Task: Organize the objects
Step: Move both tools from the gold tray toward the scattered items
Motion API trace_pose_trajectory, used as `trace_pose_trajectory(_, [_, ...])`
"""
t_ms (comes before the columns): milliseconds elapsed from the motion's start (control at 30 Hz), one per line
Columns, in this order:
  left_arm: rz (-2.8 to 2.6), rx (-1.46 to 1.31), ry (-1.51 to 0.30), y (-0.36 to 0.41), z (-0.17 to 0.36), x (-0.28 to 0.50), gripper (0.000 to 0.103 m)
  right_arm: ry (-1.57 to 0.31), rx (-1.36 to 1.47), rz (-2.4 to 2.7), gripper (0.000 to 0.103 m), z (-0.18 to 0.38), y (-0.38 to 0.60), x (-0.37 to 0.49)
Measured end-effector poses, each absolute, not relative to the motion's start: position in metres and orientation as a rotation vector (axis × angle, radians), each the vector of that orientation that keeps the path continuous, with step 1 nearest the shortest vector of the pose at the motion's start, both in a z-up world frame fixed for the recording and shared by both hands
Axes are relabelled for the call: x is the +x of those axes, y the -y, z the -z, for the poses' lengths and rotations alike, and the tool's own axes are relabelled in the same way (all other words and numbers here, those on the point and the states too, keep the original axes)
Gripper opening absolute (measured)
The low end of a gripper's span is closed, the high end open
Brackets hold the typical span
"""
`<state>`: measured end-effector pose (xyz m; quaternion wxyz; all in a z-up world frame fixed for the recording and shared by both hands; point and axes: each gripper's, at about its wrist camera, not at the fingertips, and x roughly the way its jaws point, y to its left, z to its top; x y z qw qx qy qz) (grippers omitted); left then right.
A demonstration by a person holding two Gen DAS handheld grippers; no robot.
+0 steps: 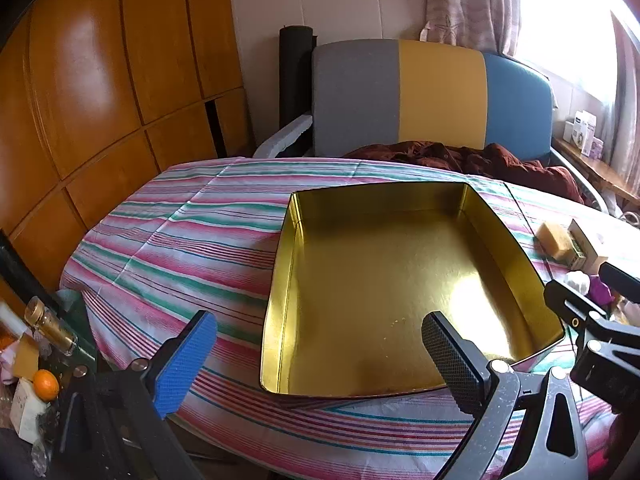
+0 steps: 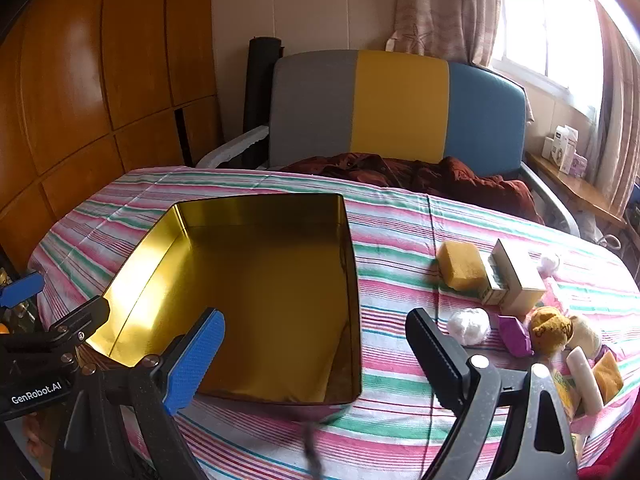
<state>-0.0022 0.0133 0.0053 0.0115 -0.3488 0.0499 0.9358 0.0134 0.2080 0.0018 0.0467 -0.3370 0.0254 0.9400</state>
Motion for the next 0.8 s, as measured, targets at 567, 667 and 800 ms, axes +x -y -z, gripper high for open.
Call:
trace_pose_trajectory(567, [-2.503, -1.034, -0.046, -0.046, -0.006, -0.001, 0.103, -0.255, -1.09, -2.758, 0.093, 0.011, -0.265, 0.033])
trace_pose_trajectory(667, [-2.457, -1.007, -0.108, -0.063, -0.005, 0.001, 0.103, -0.31, -1.105, -2.724, 0.093, 0.014, -0.285, 0.04])
trace_pose_trajectory(800, [-2.332, -1.04, -0.069, -0.071, -0.001, -0.004, 0.103, -0.394, -1.09, -2.662, 0.093, 0.014, -0.32, 0.055])
